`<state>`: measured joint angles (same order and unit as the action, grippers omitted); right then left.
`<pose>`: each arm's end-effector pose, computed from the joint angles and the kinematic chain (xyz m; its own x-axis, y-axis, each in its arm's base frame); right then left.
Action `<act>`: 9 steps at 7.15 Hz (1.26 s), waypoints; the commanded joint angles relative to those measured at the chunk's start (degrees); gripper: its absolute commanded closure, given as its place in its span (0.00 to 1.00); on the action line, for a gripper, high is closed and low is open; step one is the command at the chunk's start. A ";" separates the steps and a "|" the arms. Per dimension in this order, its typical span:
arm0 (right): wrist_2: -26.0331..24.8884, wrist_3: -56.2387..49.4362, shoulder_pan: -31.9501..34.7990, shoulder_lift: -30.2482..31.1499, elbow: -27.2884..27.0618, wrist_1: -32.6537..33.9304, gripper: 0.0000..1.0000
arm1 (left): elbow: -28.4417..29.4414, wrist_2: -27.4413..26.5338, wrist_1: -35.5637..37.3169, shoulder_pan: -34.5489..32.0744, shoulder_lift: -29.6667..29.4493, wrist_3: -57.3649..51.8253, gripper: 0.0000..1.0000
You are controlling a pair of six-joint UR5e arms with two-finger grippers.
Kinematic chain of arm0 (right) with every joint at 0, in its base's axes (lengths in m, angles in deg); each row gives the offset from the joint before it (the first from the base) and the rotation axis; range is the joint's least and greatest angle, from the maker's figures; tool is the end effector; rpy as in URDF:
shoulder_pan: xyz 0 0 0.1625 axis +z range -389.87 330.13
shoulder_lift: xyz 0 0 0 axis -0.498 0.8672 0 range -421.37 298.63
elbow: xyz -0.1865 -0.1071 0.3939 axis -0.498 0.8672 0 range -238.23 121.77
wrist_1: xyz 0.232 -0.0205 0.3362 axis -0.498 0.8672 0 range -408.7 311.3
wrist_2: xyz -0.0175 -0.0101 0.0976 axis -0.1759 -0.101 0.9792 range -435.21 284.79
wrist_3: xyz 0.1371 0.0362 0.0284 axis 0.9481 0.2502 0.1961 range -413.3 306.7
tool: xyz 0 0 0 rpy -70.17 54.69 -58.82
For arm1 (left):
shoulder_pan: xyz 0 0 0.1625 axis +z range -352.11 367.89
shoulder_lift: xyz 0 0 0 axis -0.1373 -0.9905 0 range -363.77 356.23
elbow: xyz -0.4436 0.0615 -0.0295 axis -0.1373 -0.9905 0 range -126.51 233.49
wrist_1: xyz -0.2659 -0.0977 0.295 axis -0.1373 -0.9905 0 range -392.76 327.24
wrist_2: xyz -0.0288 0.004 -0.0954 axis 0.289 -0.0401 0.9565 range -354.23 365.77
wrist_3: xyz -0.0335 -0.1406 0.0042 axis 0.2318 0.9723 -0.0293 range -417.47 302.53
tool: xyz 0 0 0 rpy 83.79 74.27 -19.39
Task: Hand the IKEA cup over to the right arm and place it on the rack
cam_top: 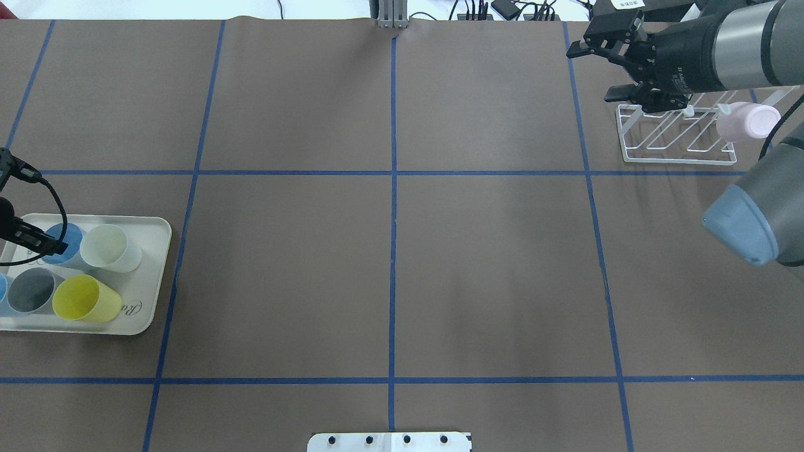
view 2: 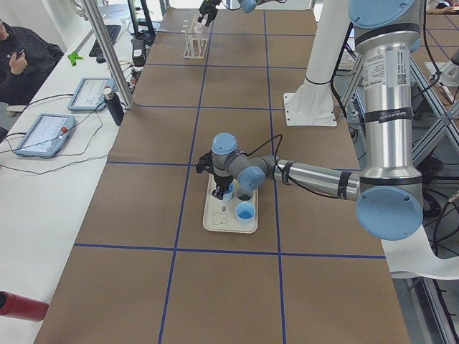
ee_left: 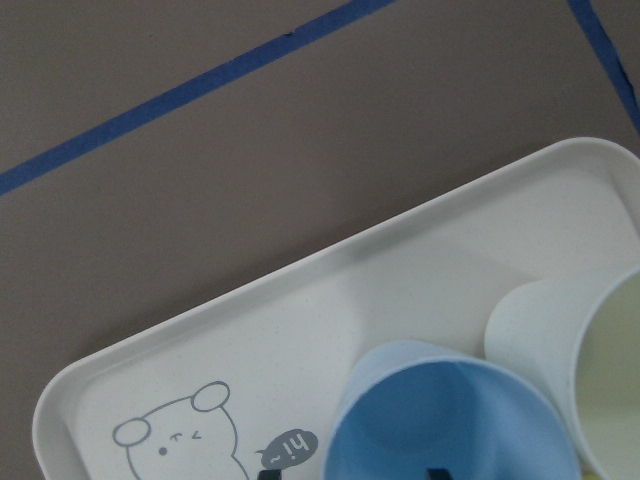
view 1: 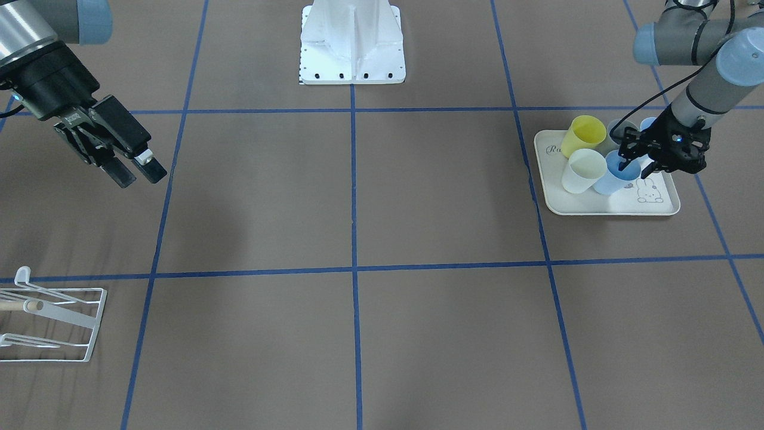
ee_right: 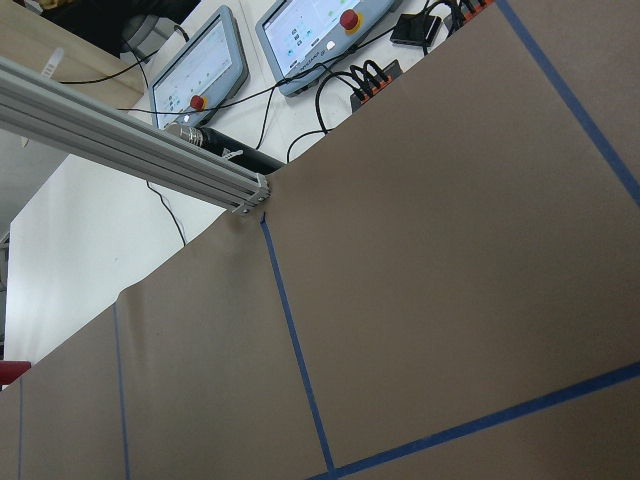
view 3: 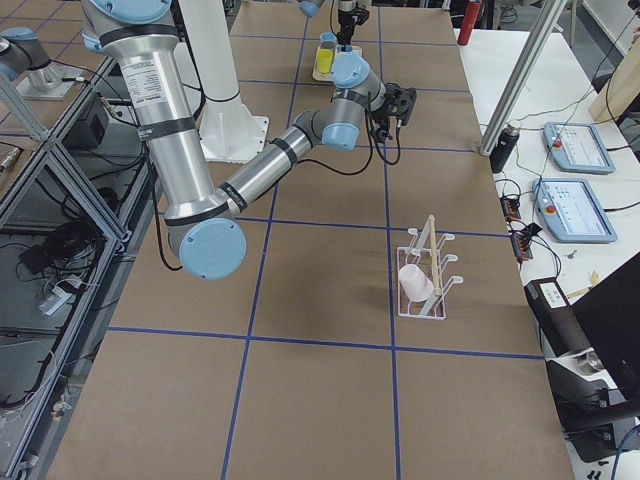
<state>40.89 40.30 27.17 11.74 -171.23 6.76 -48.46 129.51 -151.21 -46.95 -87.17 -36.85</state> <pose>-0.2565 -0.5237 0.2827 0.1130 0.2777 0.9540 -0.5309 0.8284 -0.1783 0.2350 -0.4255 0.6167 0.6383 0.4453 -0.6279 -0.2711 0.8935 0.3581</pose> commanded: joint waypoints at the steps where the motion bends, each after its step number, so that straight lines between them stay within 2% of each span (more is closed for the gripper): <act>1: 0.00 0.00 0.00 -0.25 -0.02 0.00 0.00 | 0.17 0.01 0.07 0.18 -0.19 -0.06 0.70; 3: 0.00 0.09 0.00 -0.34 -0.02 0.00 0.00 | 0.17 -0.08 0.24 0.18 -0.10 0.03 1.00; 5: 0.00 0.26 0.00 -0.51 -0.11 0.00 0.00 | -1.49 -0.34 0.33 -0.87 1.99 0.73 1.00; 8: 0.44 0.97 0.00 -1.04 -0.20 -0.09 0.00 | -1.85 -0.87 3.40 -12.09 0.70 0.82 1.00; 9: 0.53 0.80 0.00 -1.13 -0.20 -0.17 0.00 | -1.50 -0.87 3.49 -14.83 -1.57 0.99 1.00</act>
<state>41.22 41.20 27.17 10.75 -171.43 6.68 -50.16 128.69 -148.31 -57.80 -86.71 -36.02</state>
